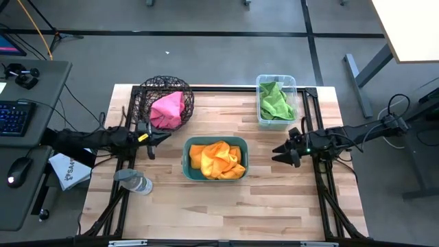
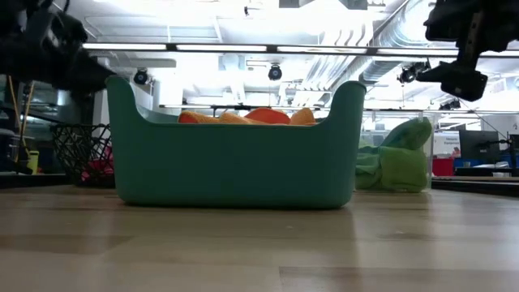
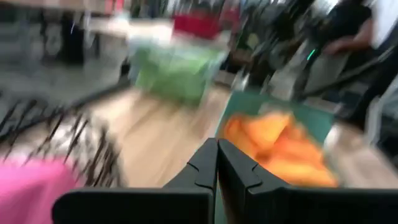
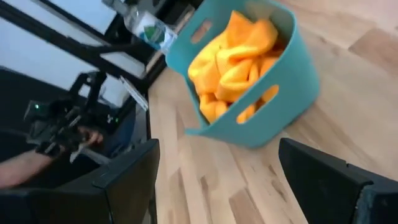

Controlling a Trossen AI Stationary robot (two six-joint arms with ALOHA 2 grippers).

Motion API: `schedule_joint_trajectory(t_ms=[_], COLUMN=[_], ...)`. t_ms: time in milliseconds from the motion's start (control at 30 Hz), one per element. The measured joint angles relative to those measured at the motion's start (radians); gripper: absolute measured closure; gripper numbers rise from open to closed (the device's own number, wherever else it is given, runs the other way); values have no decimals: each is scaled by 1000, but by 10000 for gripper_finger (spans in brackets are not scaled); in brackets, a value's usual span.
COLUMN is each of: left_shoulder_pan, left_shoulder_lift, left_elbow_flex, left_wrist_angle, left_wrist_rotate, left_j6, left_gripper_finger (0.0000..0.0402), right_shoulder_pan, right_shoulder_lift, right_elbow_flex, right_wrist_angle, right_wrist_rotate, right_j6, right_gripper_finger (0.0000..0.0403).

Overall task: Sort microfiber towel by color & place in baskets
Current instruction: Return to Home Position

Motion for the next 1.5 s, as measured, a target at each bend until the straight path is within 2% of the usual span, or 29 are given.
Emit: schedule_joint_trajectory(t_ms=[100,167,367,467,600,700,933,1100,1233,1400,1500], left_shoulder_pan=[0,0,0,0,0,0,11,33,32,32,32], left_shoulder_lift=[1,8,15,16,43,64,148,201,220,225,219], left_elbow_flex=[49,52,49,14,-32,-78,-77,-77,-77,-77,-77], left_wrist_angle=[-205,-235,-195,-114,104,228,228,229,228,229,228], left_wrist_rotate=[32,71,88,83,36,65,84,75,83,83,83], left_j6=[-77,-102,-165,-160,-53,12,85,9,9,9,9], left_gripper_finger=[401,401,401,401,401,401,401,401,401,401,401], right_shoulder_pan=[0,0,0,0,0,0,0,0,0,-1,-1], right_shoulder_lift=[0,0,0,0,0,0,0,0,0,0,0], right_elbow_flex=[0,0,0,0,0,0,0,0,0,0,0], right_wrist_angle=[-23,-33,-71,-77,-78,-77,-73,-72,-72,-72,-67], right_wrist_rotate=[-17,-20,-16,-15,-11,-11,-11,-11,-6,99,110], right_j6=[-19,-45,-131,-169,-183,-178,-138,-129,-136,-186,-185], right_gripper_finger=[77,77,77,77,77,77,77,77,77,77,77])
